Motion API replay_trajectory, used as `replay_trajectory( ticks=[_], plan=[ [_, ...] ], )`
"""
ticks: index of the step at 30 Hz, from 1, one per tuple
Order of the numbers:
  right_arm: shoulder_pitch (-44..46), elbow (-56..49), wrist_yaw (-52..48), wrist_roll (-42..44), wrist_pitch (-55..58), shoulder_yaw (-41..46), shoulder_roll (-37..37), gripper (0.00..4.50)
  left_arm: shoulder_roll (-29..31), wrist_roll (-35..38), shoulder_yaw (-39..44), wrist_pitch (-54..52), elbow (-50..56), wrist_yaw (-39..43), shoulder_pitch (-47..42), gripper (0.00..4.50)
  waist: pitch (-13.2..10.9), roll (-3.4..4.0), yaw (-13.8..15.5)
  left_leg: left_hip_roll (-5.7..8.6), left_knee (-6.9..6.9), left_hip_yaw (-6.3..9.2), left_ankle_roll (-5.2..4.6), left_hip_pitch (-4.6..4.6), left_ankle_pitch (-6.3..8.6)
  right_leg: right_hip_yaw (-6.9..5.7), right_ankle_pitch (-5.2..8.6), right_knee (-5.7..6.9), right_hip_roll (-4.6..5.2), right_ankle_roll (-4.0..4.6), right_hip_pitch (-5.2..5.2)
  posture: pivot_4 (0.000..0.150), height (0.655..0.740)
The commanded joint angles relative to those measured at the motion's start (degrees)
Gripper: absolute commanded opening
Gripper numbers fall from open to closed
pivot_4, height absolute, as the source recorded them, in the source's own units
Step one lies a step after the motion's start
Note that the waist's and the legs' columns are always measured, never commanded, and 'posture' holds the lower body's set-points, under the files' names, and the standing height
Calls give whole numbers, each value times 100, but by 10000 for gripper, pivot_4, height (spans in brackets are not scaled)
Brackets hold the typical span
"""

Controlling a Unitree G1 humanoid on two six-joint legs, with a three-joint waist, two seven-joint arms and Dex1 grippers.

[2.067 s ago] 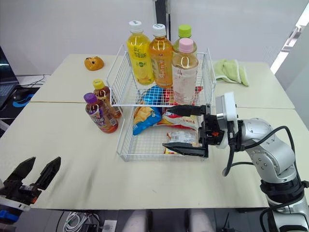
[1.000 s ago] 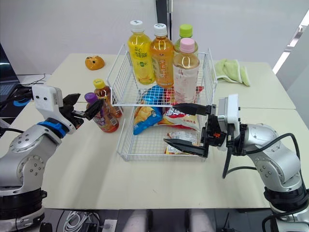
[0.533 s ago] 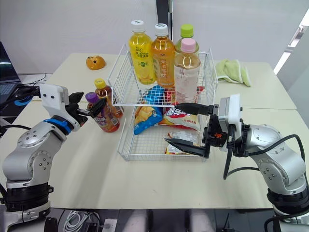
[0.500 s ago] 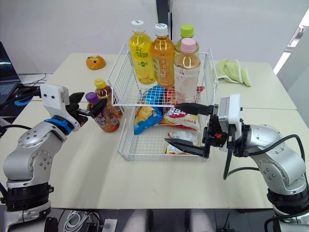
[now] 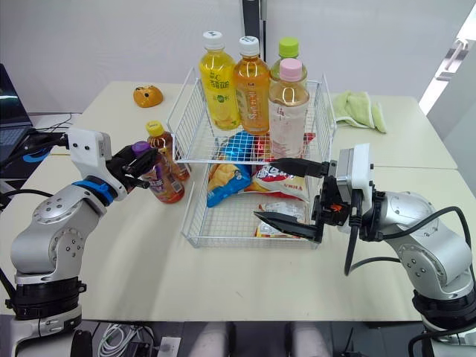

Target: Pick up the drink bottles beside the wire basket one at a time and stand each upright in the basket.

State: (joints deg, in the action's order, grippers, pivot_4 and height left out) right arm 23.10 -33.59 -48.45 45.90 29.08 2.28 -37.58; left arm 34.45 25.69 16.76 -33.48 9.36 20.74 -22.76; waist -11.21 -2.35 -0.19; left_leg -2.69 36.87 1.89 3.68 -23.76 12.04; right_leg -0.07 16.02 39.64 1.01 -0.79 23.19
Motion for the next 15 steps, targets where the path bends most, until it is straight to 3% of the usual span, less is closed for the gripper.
replay_trajectory(
  ticks=[1, 15],
  plan=[
    [75, -171, 18, 82, -31, 181, -53, 45000, 60, -1, 157, 4, 226, 17, 72, 13385, 0, 0, -1, 0, 0, 0, 0, 0, 0, 0, 0, 0, 0, 0, 0, 1500, 7400],
    [130, -26, -96, 28, -128, 82, 51, 45000, 599, 845, 1258, -368, 1020, 484, 462, 13385, -3, -2, -13, -2, -4, 3, 0, -5, 0, -4, 0, -7, 0, 0, 3, 1500, 7400]
  ],
)
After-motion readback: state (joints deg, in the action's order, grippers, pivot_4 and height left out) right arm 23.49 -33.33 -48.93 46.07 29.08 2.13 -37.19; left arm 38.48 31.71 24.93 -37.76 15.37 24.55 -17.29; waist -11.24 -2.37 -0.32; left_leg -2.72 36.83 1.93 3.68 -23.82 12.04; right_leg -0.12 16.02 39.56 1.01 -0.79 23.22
